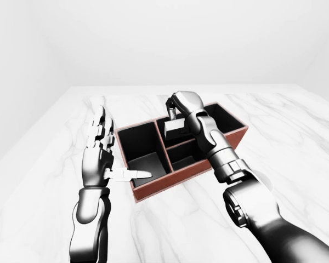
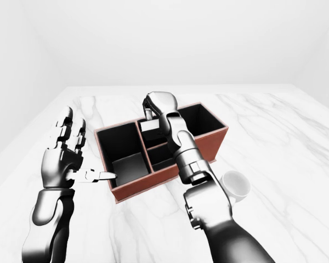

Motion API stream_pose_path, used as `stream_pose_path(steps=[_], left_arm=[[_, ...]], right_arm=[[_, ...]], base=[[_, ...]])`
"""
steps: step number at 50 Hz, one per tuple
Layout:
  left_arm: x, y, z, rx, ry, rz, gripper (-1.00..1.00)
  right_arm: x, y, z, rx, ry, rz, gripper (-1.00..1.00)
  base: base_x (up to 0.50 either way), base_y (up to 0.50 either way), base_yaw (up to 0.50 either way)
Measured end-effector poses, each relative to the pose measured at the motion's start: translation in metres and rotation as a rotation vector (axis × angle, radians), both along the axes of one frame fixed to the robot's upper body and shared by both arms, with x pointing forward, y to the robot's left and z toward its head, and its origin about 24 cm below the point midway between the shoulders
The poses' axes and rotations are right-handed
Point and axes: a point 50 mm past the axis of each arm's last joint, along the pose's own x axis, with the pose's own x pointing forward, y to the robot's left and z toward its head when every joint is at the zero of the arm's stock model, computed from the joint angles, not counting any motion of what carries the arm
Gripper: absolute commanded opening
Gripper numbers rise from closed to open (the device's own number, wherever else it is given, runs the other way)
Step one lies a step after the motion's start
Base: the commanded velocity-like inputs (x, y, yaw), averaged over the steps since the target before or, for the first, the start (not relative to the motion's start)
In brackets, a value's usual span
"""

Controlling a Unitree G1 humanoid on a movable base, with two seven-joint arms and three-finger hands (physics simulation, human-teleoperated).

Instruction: Pick up the book and place it in the front compartment of the caddy.

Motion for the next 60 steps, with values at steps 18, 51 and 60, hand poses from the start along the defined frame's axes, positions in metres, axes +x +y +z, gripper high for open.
stream_pose_path(steps=[18, 51, 60], left_arm=[[-0.0003, -0.0004, 0.0001, 0.000, -0.001, -0.001, 1.00], [0.0001, -0.0012, -0.0015, 0.001, 0.007, -0.003, 1.00], [-0.0001, -0.0015, -0.0019, 0.001, 0.009, -0.004, 1.00]], right_arm=[[0.0038, 0.0007, -0.0074, -0.011, 0.007, -0.002, -1.00], [0.0073, 0.0045, -0.0095, -0.013, -0.003, -0.007, -1.00], [0.0074, 0.0051, -0.0102, -0.007, -0.011, -0.012, -1.00]], base=[[0.00, 0.00, 0.00], [0.00, 0.00, 0.00], [0.00, 0.00, 0.00]])
